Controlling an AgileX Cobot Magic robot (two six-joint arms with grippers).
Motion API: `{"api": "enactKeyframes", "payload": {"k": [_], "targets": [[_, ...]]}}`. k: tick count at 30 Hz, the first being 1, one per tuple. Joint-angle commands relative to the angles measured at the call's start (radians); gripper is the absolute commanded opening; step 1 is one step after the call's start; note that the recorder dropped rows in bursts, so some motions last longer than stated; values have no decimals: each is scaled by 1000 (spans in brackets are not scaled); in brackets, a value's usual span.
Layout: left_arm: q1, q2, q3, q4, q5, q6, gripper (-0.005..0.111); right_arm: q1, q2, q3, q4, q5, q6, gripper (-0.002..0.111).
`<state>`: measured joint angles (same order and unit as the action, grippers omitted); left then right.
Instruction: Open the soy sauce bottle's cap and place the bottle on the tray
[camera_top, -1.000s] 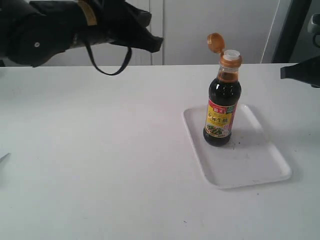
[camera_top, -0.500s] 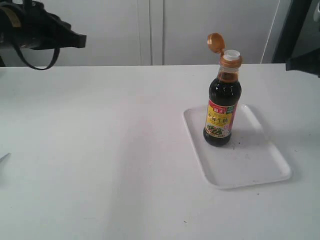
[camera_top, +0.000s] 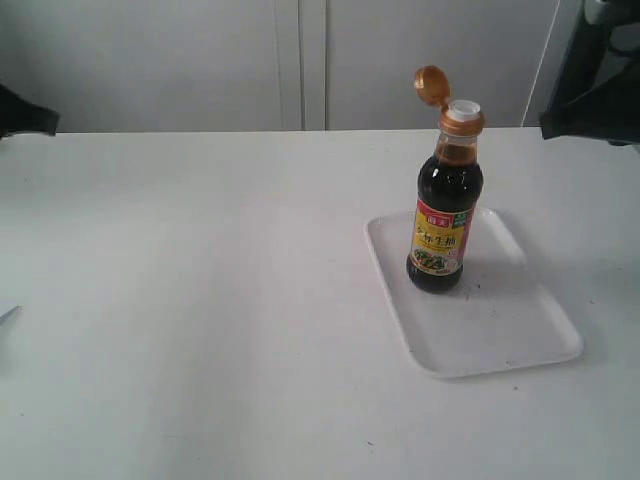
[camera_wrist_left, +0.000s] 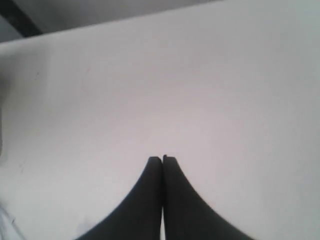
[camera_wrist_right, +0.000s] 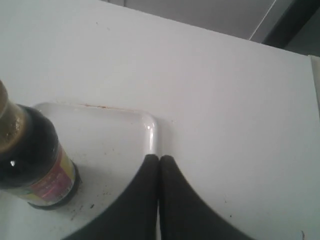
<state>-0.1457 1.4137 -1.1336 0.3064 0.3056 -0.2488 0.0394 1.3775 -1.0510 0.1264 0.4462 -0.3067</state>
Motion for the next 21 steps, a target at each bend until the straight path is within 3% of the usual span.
{"api": "enactKeyframes", "payload": {"k": [1, 4, 10, 21], "targets": [[42, -12, -43, 5, 225, 51, 0, 1, -8, -9, -32, 63, -4, 0], [44, -21, -56, 8, 341, 89, 0, 1, -8, -9, -34, 98, -4, 0], [44, -98, -48, -6, 416, 99, 0, 1, -18, -28, -119, 268, -4, 0], [44, -293, 150, -92, 273, 133, 0, 1, -170, -22, -118, 339, 38, 0]]}}
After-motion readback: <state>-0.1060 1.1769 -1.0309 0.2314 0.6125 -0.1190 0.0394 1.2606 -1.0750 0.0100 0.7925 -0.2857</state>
